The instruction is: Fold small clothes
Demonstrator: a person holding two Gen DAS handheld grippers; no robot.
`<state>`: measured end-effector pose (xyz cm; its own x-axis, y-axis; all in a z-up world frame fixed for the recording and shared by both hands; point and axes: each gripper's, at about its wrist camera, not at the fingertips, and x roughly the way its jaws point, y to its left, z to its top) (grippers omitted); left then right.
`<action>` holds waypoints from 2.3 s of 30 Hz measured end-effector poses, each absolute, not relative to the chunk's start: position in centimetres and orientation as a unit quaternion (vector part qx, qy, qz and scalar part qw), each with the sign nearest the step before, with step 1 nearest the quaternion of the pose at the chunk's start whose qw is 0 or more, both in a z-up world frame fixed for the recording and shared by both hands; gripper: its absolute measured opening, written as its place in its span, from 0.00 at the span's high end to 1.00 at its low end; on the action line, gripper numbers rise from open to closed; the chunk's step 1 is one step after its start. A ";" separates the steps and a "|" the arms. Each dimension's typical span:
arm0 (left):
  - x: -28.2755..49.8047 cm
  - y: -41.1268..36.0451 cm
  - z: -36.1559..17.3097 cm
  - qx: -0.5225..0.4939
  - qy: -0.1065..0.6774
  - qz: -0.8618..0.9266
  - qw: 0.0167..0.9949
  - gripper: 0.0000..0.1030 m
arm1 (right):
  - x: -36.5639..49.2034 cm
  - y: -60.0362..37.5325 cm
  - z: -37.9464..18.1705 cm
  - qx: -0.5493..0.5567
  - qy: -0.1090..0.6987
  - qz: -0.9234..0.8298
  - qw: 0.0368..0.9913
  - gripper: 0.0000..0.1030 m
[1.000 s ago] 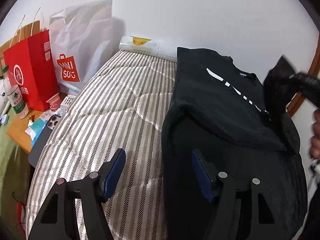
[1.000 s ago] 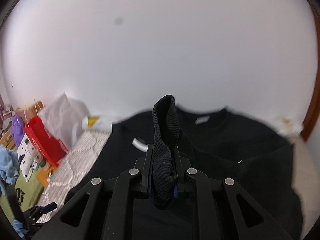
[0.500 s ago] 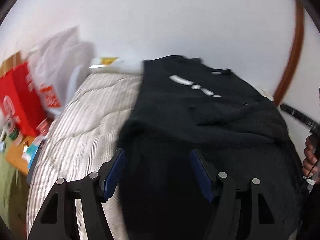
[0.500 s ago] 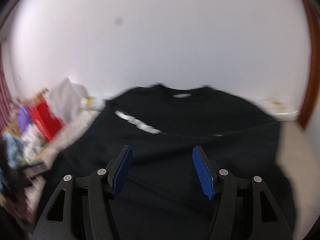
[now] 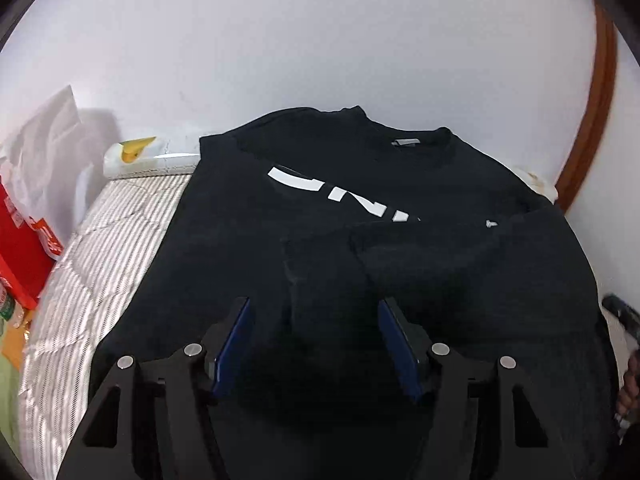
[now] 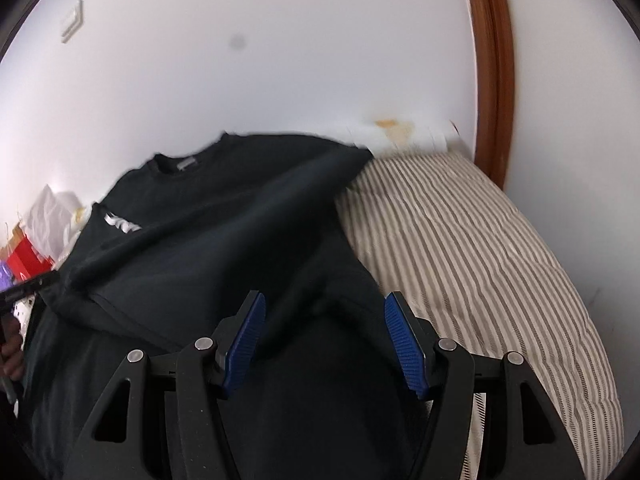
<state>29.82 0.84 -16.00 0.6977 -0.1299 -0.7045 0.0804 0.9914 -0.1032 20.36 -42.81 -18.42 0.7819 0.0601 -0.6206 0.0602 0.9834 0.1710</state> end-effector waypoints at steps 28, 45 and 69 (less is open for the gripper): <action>29.2 3.8 -12.9 -0.098 0.283 -0.054 0.953 0.96 | 26.0 -43.1 -20.0 0.069 0.348 -0.039 0.934 0.77; 28.5 6.4 -15.5 -0.112 0.345 -0.045 0.931 0.76 | 21.4 -45.1 -19.3 0.046 0.345 -0.029 0.937 0.70; 30.8 5.9 -14.9 -0.069 0.310 -0.012 0.948 0.88 | 25.9 -43.2 -20.6 0.076 0.344 -0.044 0.935 0.56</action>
<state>30.81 5.89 -14.85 0.8074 -0.0660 -0.5863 -0.0202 0.9901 -0.1392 25.91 -43.25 -20.57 0.7599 -0.0298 -0.6493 0.1337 0.9847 0.1113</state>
